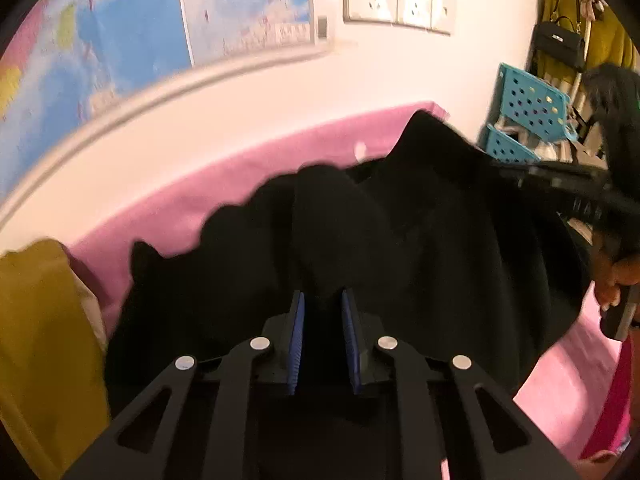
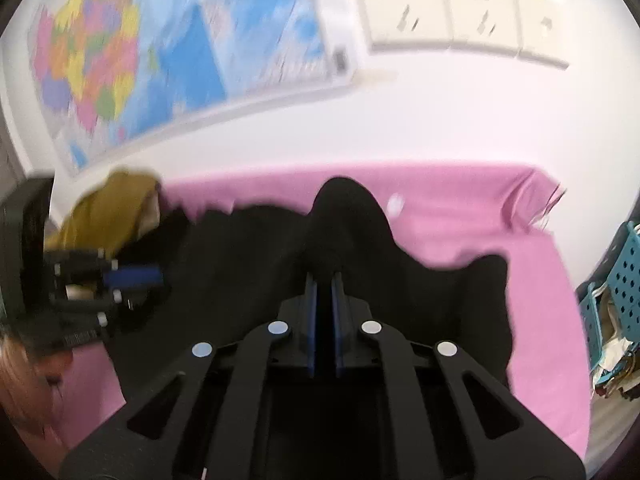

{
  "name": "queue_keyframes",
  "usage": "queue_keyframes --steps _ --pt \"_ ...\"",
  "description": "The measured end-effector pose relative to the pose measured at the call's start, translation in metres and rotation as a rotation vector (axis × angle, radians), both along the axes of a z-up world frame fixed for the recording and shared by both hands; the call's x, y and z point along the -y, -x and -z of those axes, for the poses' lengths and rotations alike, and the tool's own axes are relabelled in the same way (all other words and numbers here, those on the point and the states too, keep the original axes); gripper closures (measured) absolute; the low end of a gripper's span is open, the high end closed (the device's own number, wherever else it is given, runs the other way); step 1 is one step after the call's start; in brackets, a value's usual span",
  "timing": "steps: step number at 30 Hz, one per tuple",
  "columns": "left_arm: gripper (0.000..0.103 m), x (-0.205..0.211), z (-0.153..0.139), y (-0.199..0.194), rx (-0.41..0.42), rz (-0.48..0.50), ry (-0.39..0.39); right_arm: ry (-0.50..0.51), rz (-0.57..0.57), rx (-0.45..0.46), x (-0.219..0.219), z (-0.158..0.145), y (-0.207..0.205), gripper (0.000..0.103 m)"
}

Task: Fold large clothes

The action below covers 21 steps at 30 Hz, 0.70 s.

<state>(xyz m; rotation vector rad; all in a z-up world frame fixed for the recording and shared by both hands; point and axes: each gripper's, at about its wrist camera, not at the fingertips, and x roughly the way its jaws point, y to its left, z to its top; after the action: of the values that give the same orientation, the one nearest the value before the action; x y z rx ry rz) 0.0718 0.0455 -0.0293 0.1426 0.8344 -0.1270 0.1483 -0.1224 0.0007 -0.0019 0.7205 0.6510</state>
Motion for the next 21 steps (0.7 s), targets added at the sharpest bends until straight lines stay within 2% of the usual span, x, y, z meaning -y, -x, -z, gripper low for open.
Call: queue_keyframes --steps 2,4,5,6,7,8,9,10,11,13,14,15,17,19,21 --pt "0.085 0.0 0.0 -0.005 0.006 -0.014 -0.004 0.045 0.017 0.005 -0.007 0.009 -0.01 0.097" --pt "0.082 -0.002 0.007 -0.011 -0.007 -0.05 -0.013 0.087 0.019 -0.066 -0.02 0.033 -0.021 0.097" --pt "0.075 -0.003 0.014 -0.016 -0.018 -0.067 -0.026 0.122 0.009 -0.112 -0.026 0.049 -0.027 0.095" --pt "0.066 -0.005 0.019 -0.019 -0.026 -0.08 -0.027 0.134 0.019 -0.124 -0.026 0.057 -0.028 0.093" --pt "0.061 -0.008 0.023 -0.02 -0.034 -0.097 -0.028 0.13 0.024 -0.131 -0.025 0.061 -0.028 0.091" --pt "0.054 -0.013 0.027 -0.02 -0.043 -0.108 -0.02 0.111 0.025 -0.135 -0.021 0.06 -0.027 0.087" --pt "0.054 -0.017 0.027 -0.018 -0.039 -0.11 -0.002 0.082 0.031 -0.138 -0.016 0.056 -0.025 0.082" --pt "0.054 -0.022 0.025 -0.013 -0.026 -0.11 0.017 0.055 0.033 -0.135 -0.011 0.051 -0.022 0.072" --pt "0.054 -0.027 0.02 -0.005 -0.003 -0.115 0.022 0.011 0.024 -0.121 -0.001 0.043 -0.017 0.062" --pt "0.05 -0.036 0.008 0.014 0.058 -0.126 0.014 -0.051 0.038 -0.082 0.021 0.027 -0.002 0.052" --pt "0.043 -0.043 0.001 0.027 0.097 -0.138 0.003 -0.088 0.041 -0.062 0.038 0.02 0.008 0.047" --pt "0.038 -0.051 -0.004 0.042 0.13 -0.148 -0.001 -0.124 0.046 -0.05 0.055 0.015 0.018 0.045" --pt "0.036 -0.065 -0.01 0.067 0.165 -0.176 -0.002 -0.159 0.061 -0.041 0.085 0.013 0.034 0.037" --pt "0.032 -0.081 -0.01 0.087 0.176 -0.21 -0.005 -0.168 0.085 -0.05 0.117 0.021 0.055 0.031" --pt "0.03 -0.099 -0.002 0.109 0.159 -0.244 0.005 -0.163 0.098 -0.079 0.137 0.035 0.072 0.029"
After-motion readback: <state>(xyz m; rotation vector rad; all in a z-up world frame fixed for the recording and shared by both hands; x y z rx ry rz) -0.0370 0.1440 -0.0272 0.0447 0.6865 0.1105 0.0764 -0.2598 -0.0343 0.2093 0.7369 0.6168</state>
